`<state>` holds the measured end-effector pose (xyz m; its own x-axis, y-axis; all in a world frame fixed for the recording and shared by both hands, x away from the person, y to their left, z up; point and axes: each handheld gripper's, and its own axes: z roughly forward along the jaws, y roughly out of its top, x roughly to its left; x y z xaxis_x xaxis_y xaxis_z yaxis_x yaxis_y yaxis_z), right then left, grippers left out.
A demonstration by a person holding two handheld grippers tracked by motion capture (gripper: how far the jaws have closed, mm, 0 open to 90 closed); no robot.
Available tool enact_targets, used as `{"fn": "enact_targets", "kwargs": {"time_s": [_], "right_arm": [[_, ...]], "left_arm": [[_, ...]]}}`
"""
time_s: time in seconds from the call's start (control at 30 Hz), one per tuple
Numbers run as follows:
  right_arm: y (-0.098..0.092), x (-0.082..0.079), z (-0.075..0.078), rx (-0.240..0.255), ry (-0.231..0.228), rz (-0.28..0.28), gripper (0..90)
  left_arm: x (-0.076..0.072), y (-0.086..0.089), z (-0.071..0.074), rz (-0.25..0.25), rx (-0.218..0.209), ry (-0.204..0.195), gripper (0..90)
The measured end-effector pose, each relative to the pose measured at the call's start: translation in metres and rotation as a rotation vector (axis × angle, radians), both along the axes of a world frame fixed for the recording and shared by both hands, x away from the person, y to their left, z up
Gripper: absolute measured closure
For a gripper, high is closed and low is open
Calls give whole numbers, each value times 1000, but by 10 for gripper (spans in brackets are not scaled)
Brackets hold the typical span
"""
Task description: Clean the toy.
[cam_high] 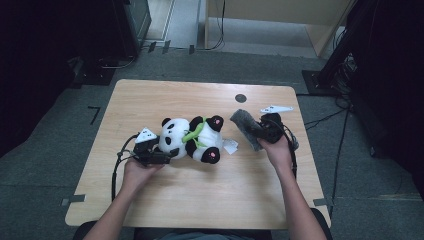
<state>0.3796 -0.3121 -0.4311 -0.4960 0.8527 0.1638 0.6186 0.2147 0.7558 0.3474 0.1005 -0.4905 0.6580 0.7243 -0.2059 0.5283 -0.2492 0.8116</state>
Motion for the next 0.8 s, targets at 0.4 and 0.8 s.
{"fn": "enact_targets", "kwargs": {"time_s": [0.4,0.8], "right_arm": [[31,0,33,-17,-2,59,713],[65,0,64,-28,-24,139,715]], "left_arm": [[10,-3,8,12,10,-22,0],[13,-3,2,-33,8,-20,57]]}}
